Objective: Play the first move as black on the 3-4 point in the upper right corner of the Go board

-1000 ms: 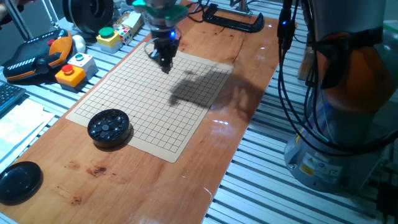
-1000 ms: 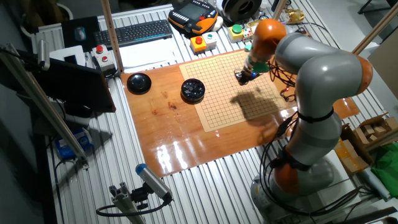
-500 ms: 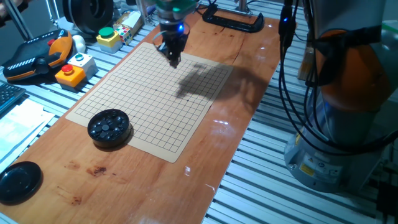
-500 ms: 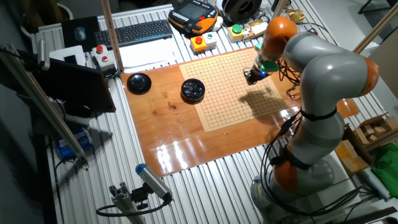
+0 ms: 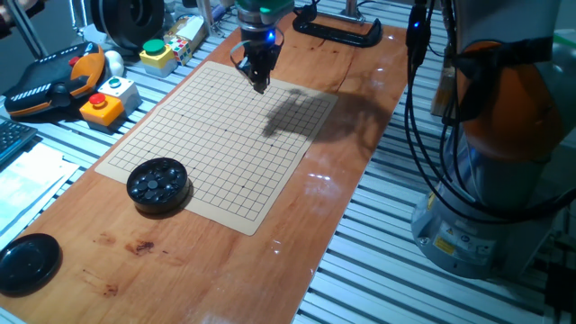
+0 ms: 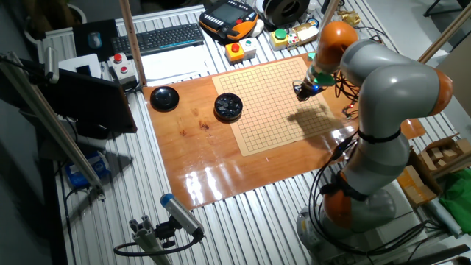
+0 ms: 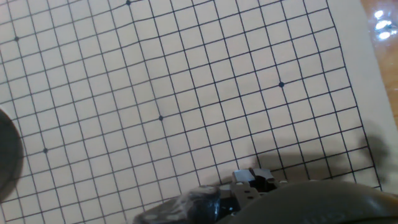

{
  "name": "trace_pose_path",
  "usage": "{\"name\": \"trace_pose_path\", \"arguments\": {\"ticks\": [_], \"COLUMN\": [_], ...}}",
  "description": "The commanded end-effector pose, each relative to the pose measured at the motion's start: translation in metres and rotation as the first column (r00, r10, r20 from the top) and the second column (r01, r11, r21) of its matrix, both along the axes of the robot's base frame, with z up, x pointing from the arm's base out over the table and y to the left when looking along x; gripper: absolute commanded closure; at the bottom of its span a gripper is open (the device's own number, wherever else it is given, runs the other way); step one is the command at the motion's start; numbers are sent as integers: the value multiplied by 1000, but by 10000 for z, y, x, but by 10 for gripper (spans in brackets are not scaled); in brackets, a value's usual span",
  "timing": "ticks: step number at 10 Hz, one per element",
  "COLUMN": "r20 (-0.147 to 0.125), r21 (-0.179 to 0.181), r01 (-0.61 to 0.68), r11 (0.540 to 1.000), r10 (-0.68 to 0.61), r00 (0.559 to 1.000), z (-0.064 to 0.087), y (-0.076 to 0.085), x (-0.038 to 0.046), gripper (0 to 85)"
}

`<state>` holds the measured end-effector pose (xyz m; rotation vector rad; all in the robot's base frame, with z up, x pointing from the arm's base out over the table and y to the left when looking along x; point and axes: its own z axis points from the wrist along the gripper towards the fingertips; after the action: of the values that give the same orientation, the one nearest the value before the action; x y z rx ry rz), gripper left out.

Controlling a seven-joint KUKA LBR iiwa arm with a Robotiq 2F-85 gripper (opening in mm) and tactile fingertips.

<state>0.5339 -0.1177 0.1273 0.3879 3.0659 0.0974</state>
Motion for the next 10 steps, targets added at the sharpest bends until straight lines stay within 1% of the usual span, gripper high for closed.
{"name": "trace_pose_path", "arguments": {"ticks": [1, 3, 6, 7, 9, 10], "r20": [2, -4, -16, -14, -4, 3], "r21": [12, 19, 14, 5, 5, 26], "r01": [7, 31, 28, 28, 30, 33], "r11": [1000, 999, 1000, 1000, 1000, 999], "r10": [-7, -31, -27, -28, -30, -33], "r00": [1000, 1000, 999, 1000, 1000, 999], "z": [-1, -1, -1, -1, -1, -1], "y": [-3, -3, -3, -3, -3, -3], "x": [-1, -1, -1, -1, -1, -1], "gripper": [843, 843, 843, 843, 843, 843]}}
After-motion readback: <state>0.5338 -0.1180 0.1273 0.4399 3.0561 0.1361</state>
